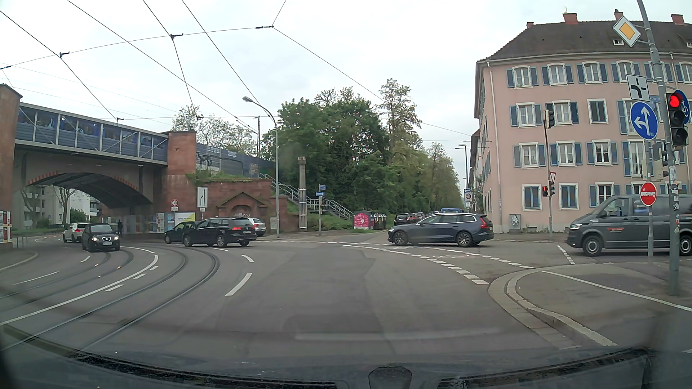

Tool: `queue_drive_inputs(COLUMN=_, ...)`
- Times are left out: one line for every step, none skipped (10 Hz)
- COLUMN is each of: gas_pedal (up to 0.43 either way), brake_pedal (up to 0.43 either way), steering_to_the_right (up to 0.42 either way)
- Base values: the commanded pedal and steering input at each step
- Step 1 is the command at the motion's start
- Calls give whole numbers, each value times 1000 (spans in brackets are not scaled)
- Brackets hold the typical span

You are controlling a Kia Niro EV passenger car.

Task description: Follow the waypoints while adhering to traffic rules and regulations

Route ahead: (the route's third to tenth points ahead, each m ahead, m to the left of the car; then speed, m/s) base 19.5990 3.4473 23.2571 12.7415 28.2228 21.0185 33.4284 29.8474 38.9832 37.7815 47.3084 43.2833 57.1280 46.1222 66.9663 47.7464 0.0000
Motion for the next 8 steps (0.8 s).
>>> queue_drive_inputs(gas_pedal=0, brake_pedal=244, steering_to_the_right=-8)
queue_drive_inputs(gas_pedal=0, brake_pedal=244, steering_to_the_right=-8)
queue_drive_inputs(gas_pedal=0, brake_pedal=244, steering_to_the_right=-8)
queue_drive_inputs(gas_pedal=0, brake_pedal=244, steering_to_the_right=-8)
queue_drive_inputs(gas_pedal=0, brake_pedal=244, steering_to_the_right=-8)
queue_drive_inputs(gas_pedal=0, brake_pedal=244, steering_to_the_right=-8)
queue_drive_inputs(gas_pedal=0, brake_pedal=244, steering_to_the_right=-8)
queue_drive_inputs(gas_pedal=0, brake_pedal=238, steering_to_the_right=-8)
